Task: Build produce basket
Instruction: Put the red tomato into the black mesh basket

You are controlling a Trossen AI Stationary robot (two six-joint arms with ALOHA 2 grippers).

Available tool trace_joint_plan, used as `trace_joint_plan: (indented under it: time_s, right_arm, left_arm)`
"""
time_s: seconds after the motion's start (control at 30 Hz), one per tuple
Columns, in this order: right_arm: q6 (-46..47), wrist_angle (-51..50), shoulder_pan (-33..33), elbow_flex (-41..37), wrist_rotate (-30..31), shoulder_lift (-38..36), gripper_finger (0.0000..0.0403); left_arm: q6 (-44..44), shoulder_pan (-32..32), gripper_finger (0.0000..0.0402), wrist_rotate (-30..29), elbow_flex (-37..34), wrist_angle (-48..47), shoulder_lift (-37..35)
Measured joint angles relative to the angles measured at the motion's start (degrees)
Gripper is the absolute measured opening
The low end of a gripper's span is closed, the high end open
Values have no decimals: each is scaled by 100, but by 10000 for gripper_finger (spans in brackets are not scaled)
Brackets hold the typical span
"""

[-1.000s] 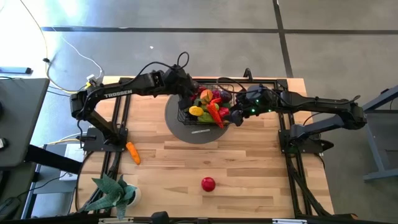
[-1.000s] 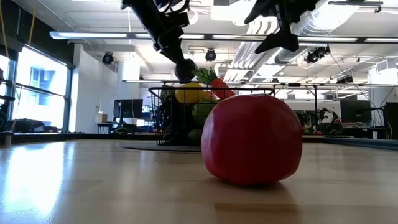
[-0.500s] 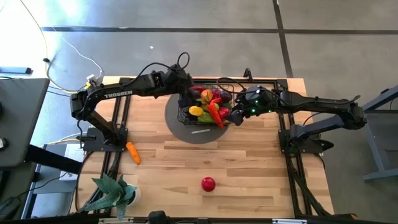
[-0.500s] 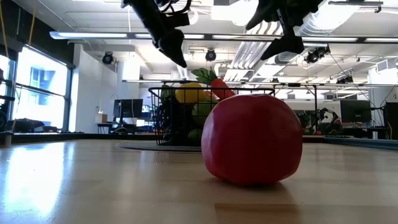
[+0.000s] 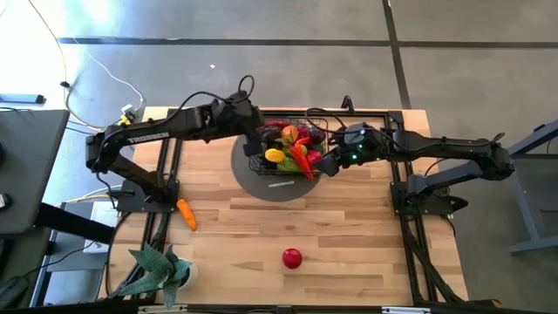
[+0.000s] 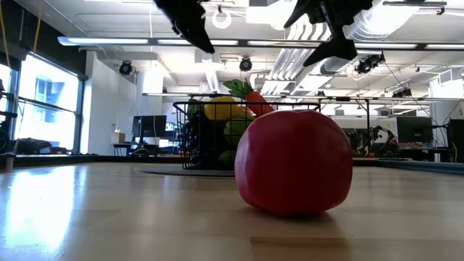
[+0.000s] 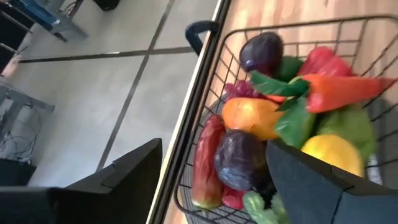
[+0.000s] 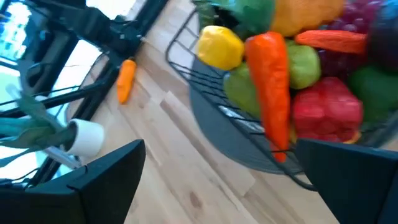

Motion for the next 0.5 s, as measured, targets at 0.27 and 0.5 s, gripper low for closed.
trace_joint_plan:
  time_s: [0.27, 0.5]
  right_arm:
    - [7, 1025, 465, 0, 0, 0, 397]
    - [-38, 2002, 937, 0, 0, 171, 397]
  left_arm:
    - [-945, -388, 278, 31, 2, -547, -664]
    - [-2470, -828, 278, 662, 1, -1323, -1010]
